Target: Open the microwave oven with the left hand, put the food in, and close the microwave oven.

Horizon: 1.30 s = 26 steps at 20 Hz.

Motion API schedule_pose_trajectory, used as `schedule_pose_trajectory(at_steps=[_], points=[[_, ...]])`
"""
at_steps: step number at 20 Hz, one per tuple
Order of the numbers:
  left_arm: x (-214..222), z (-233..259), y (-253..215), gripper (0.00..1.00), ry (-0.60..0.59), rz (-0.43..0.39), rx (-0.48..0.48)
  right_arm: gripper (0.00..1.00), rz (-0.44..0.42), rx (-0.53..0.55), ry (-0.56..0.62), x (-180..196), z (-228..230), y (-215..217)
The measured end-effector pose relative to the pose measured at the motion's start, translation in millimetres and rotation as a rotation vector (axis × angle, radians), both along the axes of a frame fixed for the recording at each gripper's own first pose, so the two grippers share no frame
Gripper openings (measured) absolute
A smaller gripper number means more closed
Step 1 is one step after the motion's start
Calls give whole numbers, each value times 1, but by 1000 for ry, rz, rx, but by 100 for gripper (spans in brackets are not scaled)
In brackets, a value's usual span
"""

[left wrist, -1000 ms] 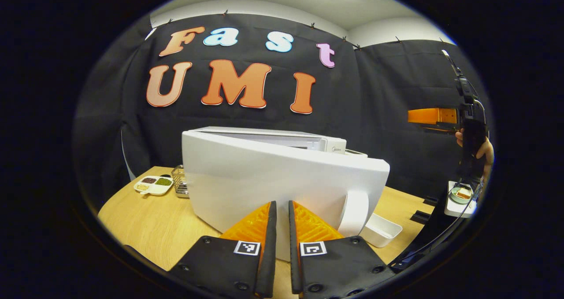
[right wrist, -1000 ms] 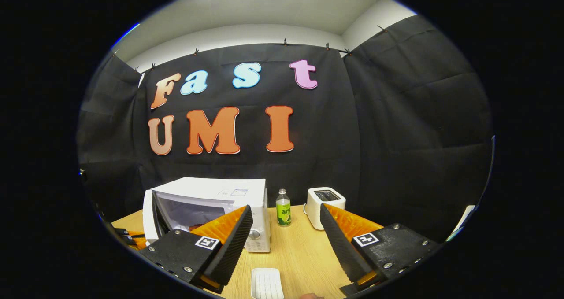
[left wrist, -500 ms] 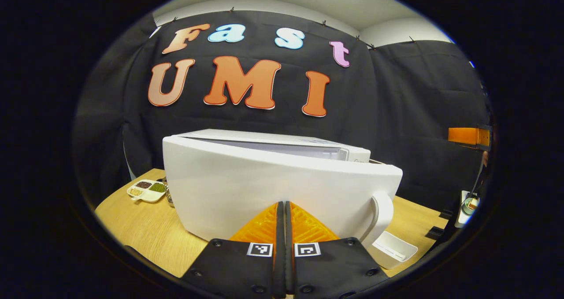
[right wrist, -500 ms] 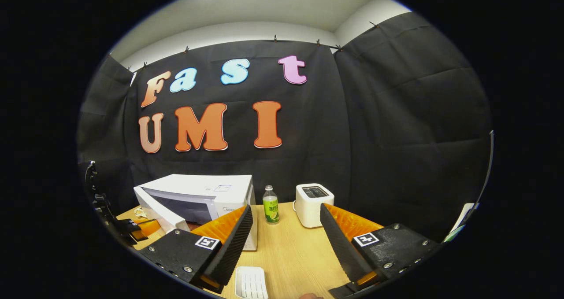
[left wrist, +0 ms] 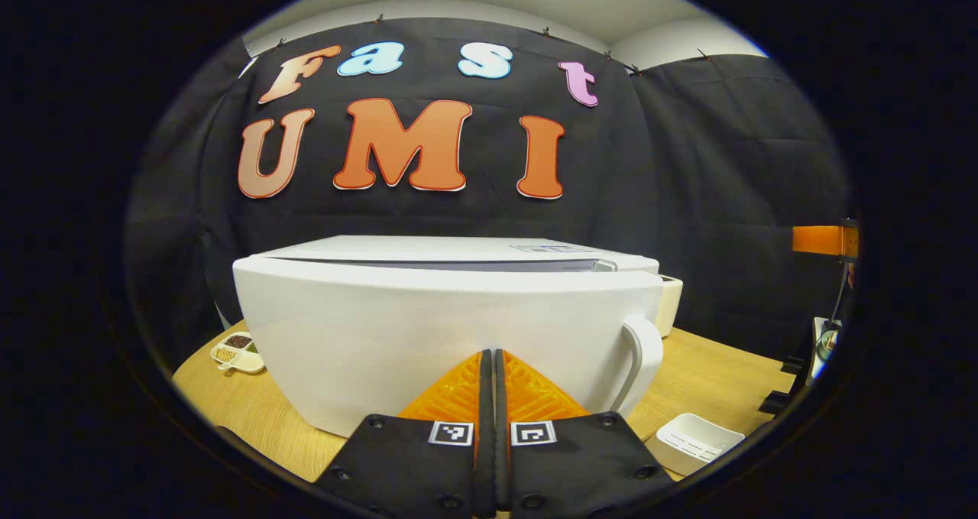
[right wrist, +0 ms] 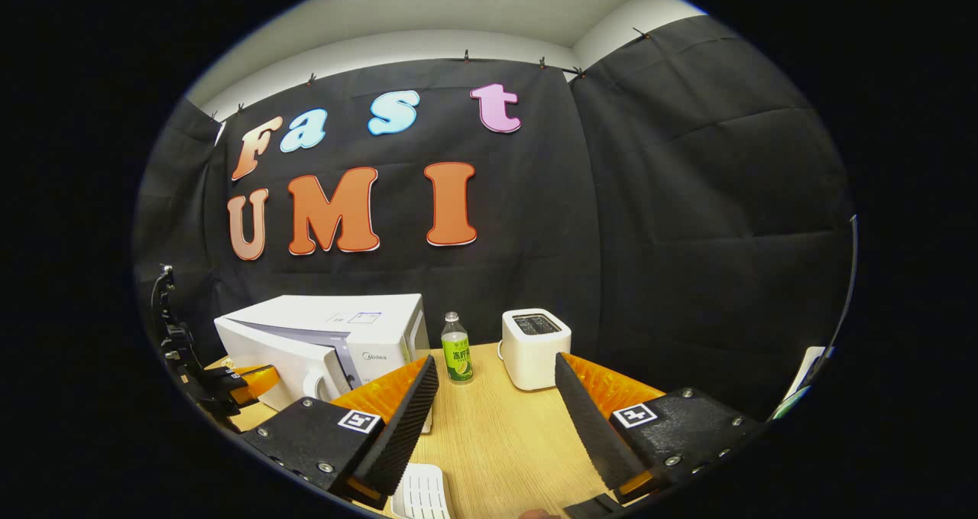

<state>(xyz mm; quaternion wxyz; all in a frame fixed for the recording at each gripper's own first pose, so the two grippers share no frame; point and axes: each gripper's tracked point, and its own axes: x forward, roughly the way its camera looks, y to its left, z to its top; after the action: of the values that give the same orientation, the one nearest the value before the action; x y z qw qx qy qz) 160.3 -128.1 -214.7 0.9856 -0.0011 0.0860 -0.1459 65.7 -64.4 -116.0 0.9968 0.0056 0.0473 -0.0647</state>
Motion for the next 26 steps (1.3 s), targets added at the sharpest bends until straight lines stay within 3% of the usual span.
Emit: schedule_pose_trajectory(at_steps=[11, 12, 14, 17, 20, 24, 25, 26], points=[[28, -4, -6, 1, -25, 53, 65, 95, -27, 2, 47, 16, -26, -12], [30, -11, -5, 4, 17, 70, 79, 95, -26, 1, 51, 16, -28, -11], [33, -4, -10, 4, -19, 57, 64, 95, -25, 1, 57, 15, -29, -10], [25, -3, -3, 4, 27, 46, 72, 95, -20, 7, 62, 13, -27, -6], [5, 32, 7, 5, 21, 28, 13, 95, -11, 5, 54, 9, -19, 0], [-24, 77, 40, 5, 1, 38, 46, 95, 15, -1, 34, 2, 1, 16], [-32, 90, 47, 19, -7, 36, 41, 95, 25, -4, 29, -1, 7, 22], [-40, 99, 56, 24, 1, 42, 42, 95, 35, -7, 25, -3, 12, 27]])
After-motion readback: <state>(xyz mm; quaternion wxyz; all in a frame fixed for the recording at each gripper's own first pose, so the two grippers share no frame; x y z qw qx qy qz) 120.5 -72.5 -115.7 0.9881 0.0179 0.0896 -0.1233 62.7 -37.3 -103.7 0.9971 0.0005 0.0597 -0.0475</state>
